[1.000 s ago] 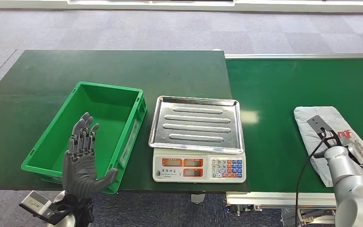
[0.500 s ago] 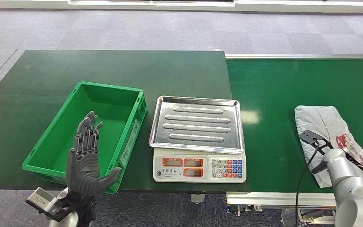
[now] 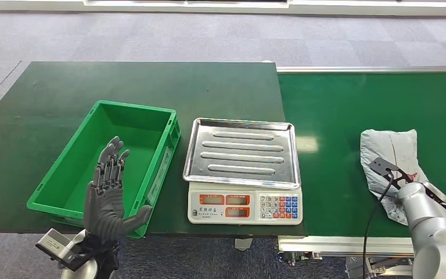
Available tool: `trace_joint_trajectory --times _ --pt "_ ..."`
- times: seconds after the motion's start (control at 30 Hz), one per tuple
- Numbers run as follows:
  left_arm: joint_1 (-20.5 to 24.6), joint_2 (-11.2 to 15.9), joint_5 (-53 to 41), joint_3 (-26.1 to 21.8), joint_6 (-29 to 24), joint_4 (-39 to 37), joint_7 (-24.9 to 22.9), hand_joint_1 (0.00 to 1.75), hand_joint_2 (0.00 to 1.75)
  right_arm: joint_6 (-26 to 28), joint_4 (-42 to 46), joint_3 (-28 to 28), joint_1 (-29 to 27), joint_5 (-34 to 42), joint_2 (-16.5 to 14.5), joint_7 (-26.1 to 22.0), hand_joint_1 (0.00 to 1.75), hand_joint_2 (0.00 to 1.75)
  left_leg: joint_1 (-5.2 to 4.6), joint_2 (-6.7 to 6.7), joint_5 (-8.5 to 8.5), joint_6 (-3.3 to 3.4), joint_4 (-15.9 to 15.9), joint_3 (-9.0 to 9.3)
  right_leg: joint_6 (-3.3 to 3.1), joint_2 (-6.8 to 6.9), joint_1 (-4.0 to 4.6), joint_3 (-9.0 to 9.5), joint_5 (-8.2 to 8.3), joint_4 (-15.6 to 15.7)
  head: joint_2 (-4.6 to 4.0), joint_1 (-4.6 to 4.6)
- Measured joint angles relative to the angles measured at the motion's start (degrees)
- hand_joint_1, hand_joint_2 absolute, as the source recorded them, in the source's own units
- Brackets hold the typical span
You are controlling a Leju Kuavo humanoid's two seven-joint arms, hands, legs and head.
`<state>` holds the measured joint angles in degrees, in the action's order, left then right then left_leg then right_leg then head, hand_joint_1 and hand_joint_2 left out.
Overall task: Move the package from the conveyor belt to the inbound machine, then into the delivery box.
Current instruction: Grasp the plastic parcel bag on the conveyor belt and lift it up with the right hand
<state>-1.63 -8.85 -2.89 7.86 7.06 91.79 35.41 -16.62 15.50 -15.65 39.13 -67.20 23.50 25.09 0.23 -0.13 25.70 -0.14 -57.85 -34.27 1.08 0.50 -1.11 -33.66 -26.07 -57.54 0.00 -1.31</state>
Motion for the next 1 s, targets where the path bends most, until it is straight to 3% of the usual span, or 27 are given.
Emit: trace_joint_trajectory --times 0.27,0.37,0.43,0.53,0.57,0.73,0.87,1.0 --pt "0.63 0.0 -0.04 -0.01 0.11 -0.22 0.01 0.0 1.75 -1.93 -0.02 -0.03 -0.11 -0.28 -0.03 -0.63 1.75 1.75 0.0 -0.02 0.0 0.0 0.0 -0.01 0.0 0.01 0.0 0.0 0.0 0.0 0.0 0.0" --pt "0.44 0.0 -0.1 -0.03 -0.11 -0.16 0.19 0.0 1.75 3.14 0.01 -0.41 -0.45 0.59 -0.21 -3.87 1.75 1.75 0.0 -0.06 0.0 0.0 0.0 -0.07 0.02 0.03 0.0 0.01 -0.01 -0.01 0.0 0.0" --pt "-0.22 0.0 -0.16 -0.19 -0.64 0.53 0.25 0.0 1.75 10.83 0.34 -1.44 -0.64 3.39 -0.75 -11.21 1.75 1.75 0.0 -0.07 0.0 0.0 0.01 -0.15 0.02 0.02 0.0 -0.01 -0.01 -0.02 0.0 0.01" --pt "-1.68 0.02 -0.17 -0.75 -1.45 2.66 0.22 0.0 1.75 21.97 2.24 -3.96 -0.31 9.39 -2.54 -28.09 1.75 1.75 0.0 0.09 0.0 -0.01 0.02 -0.13 0.01 -0.15 0.0 -0.11 0.0 -0.02 0.0 0.01" --pt "-2.03 0.02 -0.17 -0.92 -1.56 3.29 0.2 0.0 1.75 23.83 2.92 -4.62 -0.05 10.49 -3.18 -31.46 1.75 1.75 0.0 0.12 0.0 -0.01 0.02 -0.09 0.01 -0.16 0.01 -0.12 0.0 -0.02 0.0 -0.01" --pt "-2.95 0.02 -0.16 -1.33 -1.67 4.84 0.17 0.0 1.75 26.01 5.15 -5.93 0.16 12.87 -5.25 -35.37 1.75 1.75 0.01 -0.21 -0.1 0.05 0.02 -0.18 0.01 0.25 0.02 -0.06 -0.01 -0.03 0.0 0.01" --pt "-3.24 0.01 -0.19 -1.7 -2.26 5.16 0.36 0.0 1.75 31.58 12.04 -6.01 -1.61 22.17 -8.88 -49.18 1.75 1.75 0.01 -0.15 -0.12 0.04 0.03 -0.18 0.0 0.14 0.03 -0.11 0.01 -0.05 0.0 0.0" --pt "-3.0 0.02 -0.25 -1.72 -2.7 5.1 0.79 0.0 1.75 37.42 27.85 -3.11 -6.93 33.65 -14.29 -54.46 1.75 1.75 0.03 -0.22 -0.12 0.03 0.05 -0.17 -0.04 0.24 0.05 -0.13 -0.05 -0.05 0.0 0.0"
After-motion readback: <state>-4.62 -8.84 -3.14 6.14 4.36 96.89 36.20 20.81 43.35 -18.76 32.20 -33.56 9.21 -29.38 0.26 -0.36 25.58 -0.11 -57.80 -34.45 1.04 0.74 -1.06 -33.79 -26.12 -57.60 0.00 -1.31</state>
